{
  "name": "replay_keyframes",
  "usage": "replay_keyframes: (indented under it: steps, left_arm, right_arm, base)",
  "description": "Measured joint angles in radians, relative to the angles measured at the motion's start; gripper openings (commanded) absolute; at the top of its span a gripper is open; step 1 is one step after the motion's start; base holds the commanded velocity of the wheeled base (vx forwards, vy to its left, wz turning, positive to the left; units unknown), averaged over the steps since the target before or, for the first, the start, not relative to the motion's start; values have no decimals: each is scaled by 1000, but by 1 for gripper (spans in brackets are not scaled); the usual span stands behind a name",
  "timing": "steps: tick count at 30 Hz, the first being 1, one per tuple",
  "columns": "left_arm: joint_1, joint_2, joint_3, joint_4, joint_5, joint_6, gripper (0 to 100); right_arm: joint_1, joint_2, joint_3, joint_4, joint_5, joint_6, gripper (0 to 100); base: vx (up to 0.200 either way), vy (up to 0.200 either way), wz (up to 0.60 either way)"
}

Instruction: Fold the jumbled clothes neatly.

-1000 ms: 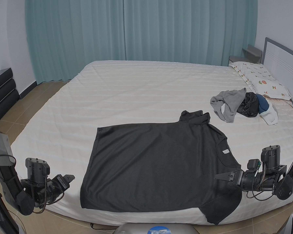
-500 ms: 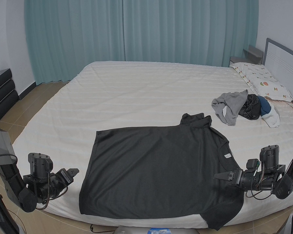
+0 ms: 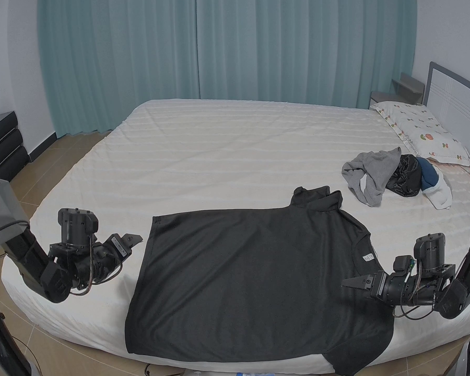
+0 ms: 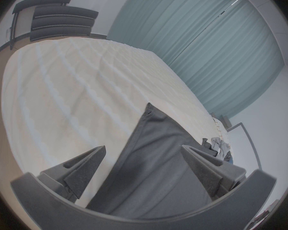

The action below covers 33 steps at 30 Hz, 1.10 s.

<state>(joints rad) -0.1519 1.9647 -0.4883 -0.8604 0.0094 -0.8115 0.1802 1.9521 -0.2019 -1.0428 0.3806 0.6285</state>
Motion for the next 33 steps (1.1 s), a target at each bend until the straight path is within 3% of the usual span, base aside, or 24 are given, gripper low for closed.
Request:
replay_keyframes:
  steps: [10,20,33]
  left_arm:
    - [5,104,-384,199,-62,-16,100]
    - [15,356,-785,360,-70,11,100]
    - [45,533,-953,395,-42,29,100]
  right_arm:
    - [-4,20,-11,0,1,26,100]
    - [-11,40,-31,0,3,72,100]
    - [-13,74,-54,0,1,82,100]
  base:
    - [0,0,0]
    - [0,0,0]
    - [0,0,0]
